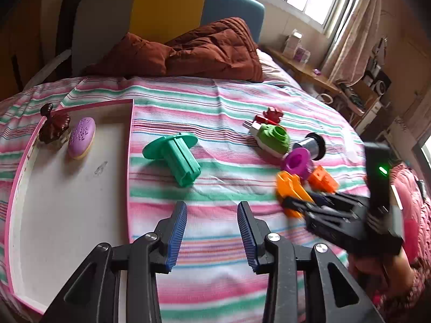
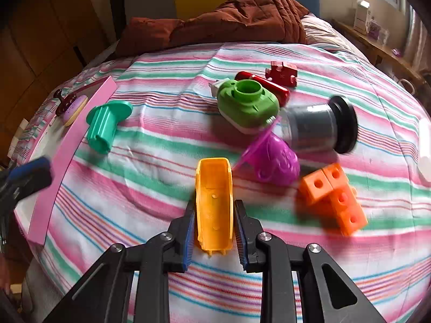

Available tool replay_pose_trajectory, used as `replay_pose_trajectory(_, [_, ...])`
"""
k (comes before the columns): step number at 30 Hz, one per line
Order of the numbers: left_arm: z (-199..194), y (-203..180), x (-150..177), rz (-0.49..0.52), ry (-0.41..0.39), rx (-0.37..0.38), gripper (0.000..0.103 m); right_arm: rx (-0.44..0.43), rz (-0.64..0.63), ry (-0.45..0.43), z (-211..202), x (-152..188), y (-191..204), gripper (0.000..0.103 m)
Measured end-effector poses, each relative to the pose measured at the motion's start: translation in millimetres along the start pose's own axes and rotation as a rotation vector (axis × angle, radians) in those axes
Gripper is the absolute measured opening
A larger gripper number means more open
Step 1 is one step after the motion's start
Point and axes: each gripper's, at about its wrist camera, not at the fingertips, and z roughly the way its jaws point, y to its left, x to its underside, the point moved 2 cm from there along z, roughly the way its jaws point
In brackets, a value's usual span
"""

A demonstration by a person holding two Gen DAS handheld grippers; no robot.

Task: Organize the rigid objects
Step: 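Grasp the green spool with the left tool while the right tool grasps the yellow scoop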

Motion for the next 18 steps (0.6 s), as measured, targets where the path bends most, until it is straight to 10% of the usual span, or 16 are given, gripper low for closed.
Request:
replay_pose_trajectory(11, [67.8,-0.6,-24.1,-0.023,0.088,-0.230,0.039,-0.033,0.063,-0.004,-0.2,-0.1,-6.9,0.027])
replay_pose_trajectory(18, [74.6,1.2,-24.2,0.021,0.066,-0.241,0.029,-0.096,0.136,0.008,-1.1,-1.5,-15.9,0.027])
